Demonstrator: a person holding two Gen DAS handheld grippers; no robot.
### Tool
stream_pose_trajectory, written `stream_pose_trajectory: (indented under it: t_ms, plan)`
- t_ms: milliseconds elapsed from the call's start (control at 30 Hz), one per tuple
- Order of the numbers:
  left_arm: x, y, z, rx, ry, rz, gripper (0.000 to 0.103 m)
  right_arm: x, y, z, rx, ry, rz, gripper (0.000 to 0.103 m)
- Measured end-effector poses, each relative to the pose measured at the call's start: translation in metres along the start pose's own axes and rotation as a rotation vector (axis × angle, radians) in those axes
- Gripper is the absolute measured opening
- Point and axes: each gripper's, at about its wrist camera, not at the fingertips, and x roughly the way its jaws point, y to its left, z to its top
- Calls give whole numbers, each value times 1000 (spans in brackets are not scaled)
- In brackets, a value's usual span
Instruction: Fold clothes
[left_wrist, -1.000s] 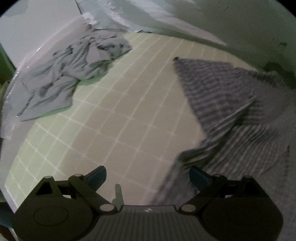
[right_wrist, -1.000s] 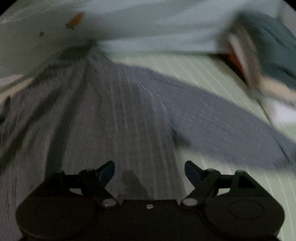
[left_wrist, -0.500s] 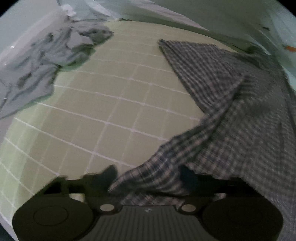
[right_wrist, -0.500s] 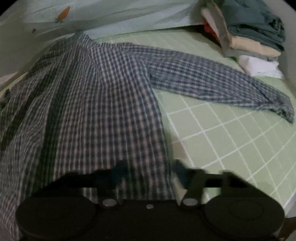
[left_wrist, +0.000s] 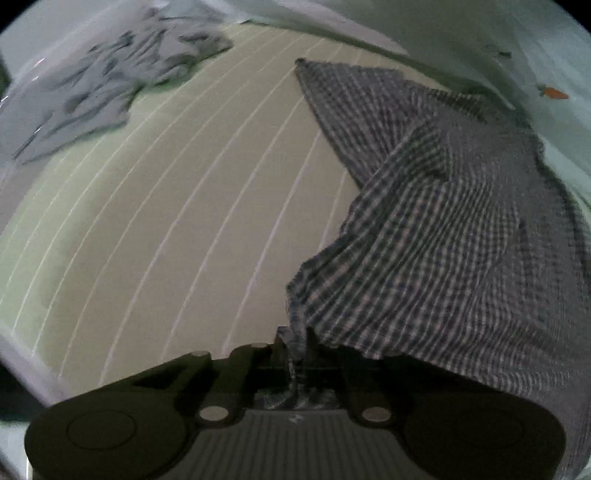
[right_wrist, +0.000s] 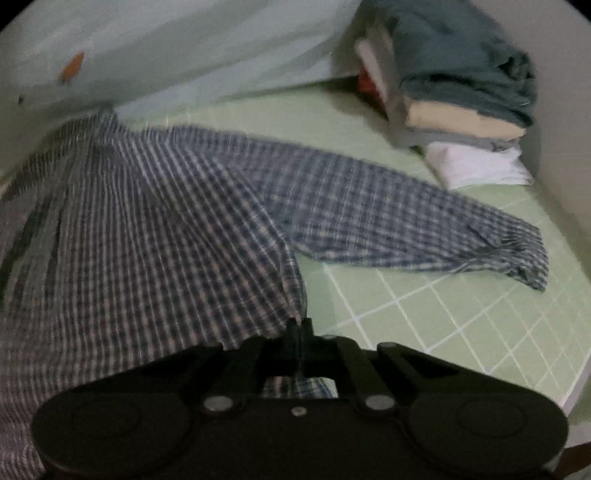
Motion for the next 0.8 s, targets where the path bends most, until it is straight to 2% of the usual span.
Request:
stream_pose_trajectory:
  t_ms: [33, 67, 100, 133, 167, 200, 300, 367, 433, 533, 700, 800]
  plan:
    - [-4, -2, -5, -8, -3, 14, 31, 0, 0, -2, -23, 0, 6, 4]
    - [-9, -5, -8, -14, -12, 25, 38, -1, -1, -3, -47, 0, 13, 13]
    - [-16, -9, -9, -17, -32, 34, 52, -1, -1, -5, -69, -1, 19, 20]
    - [-22, -12, -10, -21, -60, 42, 69, -4, -2, -6, -79, -13, 24, 40]
    - [-28, -14, -10, -25, -89, 50, 76, -9, -1, -8, -75, -36, 28, 62]
    - [-36, -16, -10, -30, -114, 55, 82, -15, -1, -10, -70, -58, 32, 78]
    - [-50, -24, -3, -51, -149, 52, 85, -28, 6, -14, -58, -105, 109, 102]
    - [-56, -32, 7, -39, -168, 40, 88, -31, 19, -18, -68, -102, 170, 103]
    - [-55, -40, 20, 1, -180, 31, 88, -25, 38, -24, -94, -62, 238, 103]
    - [-48, -51, 43, 78, -172, 17, 88, -16, 60, -30, -104, -7, 270, 103]
    - [-30, -59, 85, 144, -178, -21, 88, -9, 87, -32, -94, 38, 252, 103]
    - [-10, -56, 111, 147, -156, -30, 88, -3, 99, -31, -123, 39, 172, 103]
